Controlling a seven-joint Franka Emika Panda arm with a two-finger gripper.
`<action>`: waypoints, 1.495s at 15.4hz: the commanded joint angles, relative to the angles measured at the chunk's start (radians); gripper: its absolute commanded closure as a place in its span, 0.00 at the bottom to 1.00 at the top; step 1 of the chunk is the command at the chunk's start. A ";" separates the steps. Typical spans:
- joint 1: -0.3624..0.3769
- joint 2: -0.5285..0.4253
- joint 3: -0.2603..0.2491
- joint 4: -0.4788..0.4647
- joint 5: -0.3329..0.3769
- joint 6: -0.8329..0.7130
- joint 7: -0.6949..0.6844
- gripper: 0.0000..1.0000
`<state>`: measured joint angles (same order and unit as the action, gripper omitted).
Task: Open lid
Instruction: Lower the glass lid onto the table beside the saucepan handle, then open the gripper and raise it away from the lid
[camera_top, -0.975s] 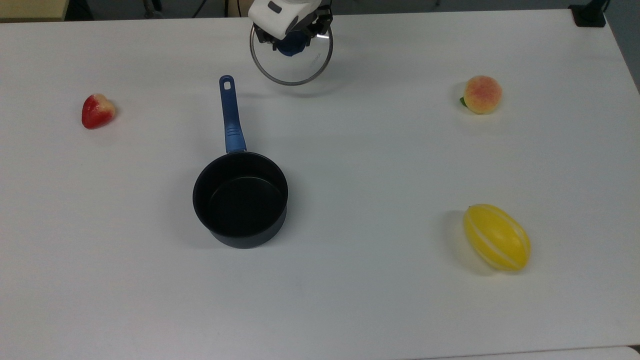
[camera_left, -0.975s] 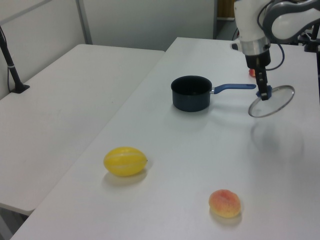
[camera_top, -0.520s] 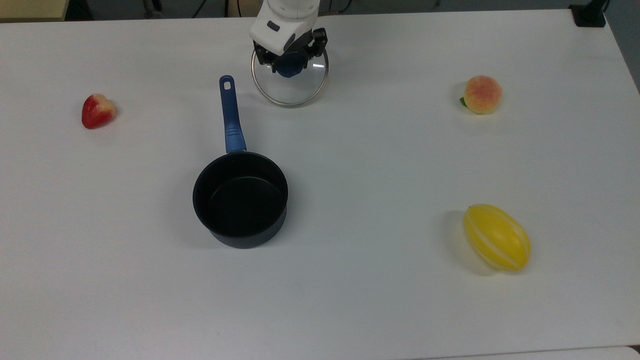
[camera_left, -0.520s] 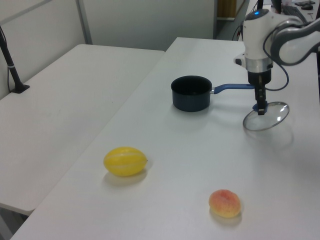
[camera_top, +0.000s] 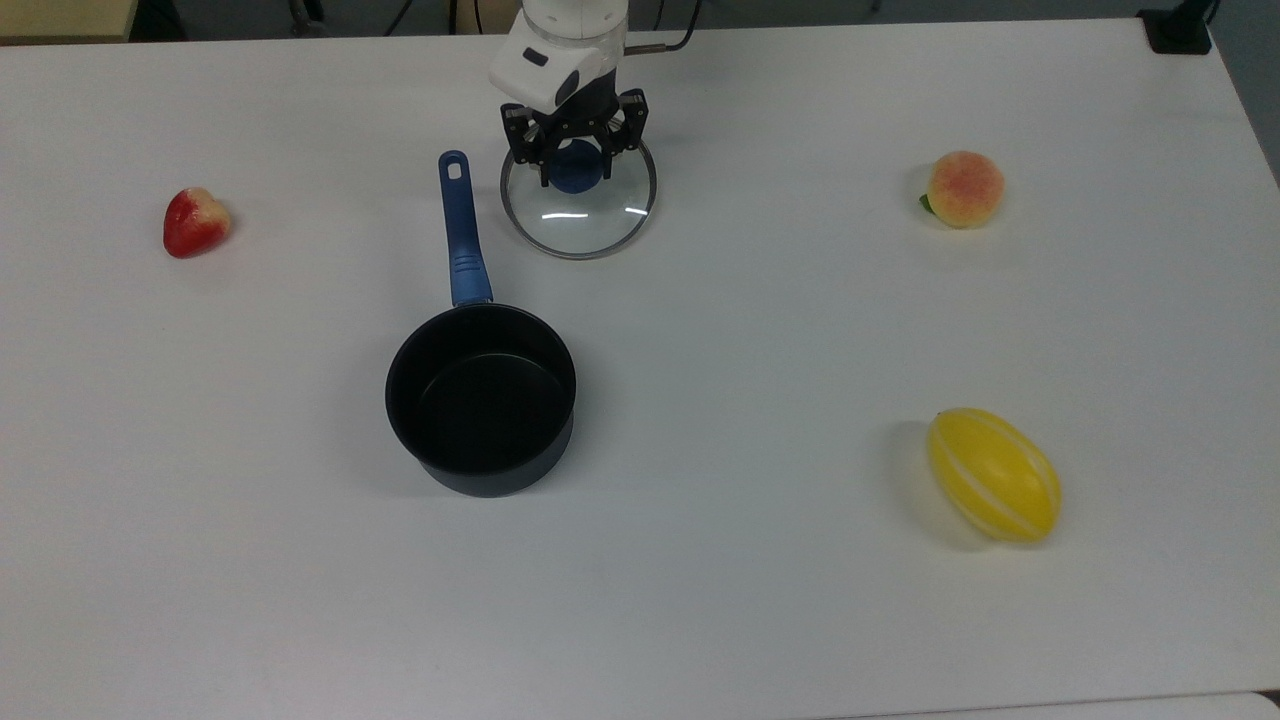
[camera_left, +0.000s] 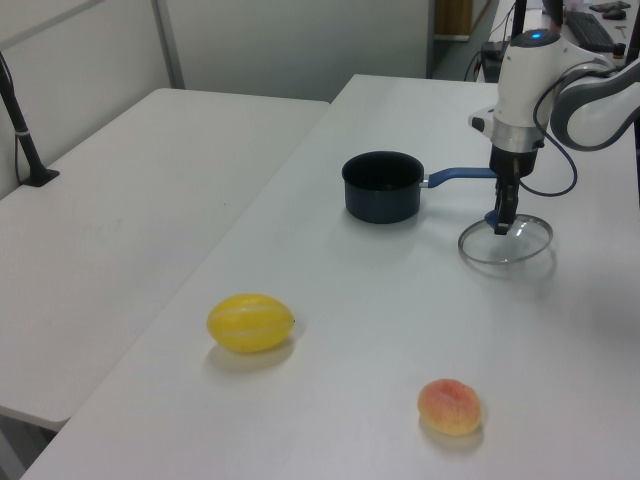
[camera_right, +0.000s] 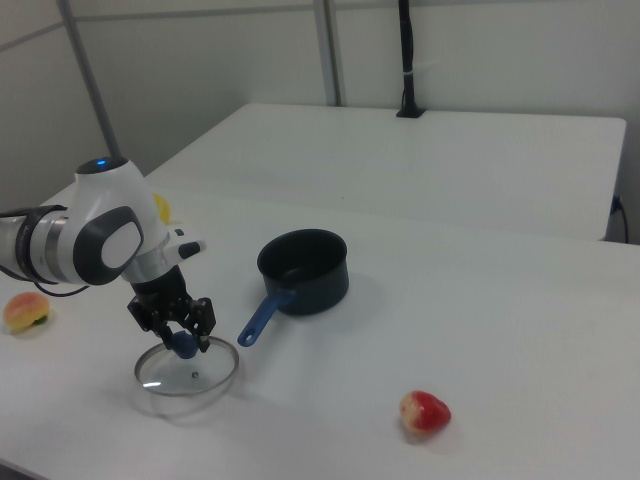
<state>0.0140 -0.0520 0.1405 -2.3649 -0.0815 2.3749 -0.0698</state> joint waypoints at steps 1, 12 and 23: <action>-0.008 -0.015 -0.004 -0.031 -0.018 0.026 -0.008 0.63; 0.001 -0.026 -0.002 0.079 -0.012 -0.161 0.076 0.00; 0.015 -0.017 -0.002 0.616 0.052 -0.752 0.223 0.00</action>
<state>0.0306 -0.0786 0.1485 -1.8853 -0.0454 1.7466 0.0703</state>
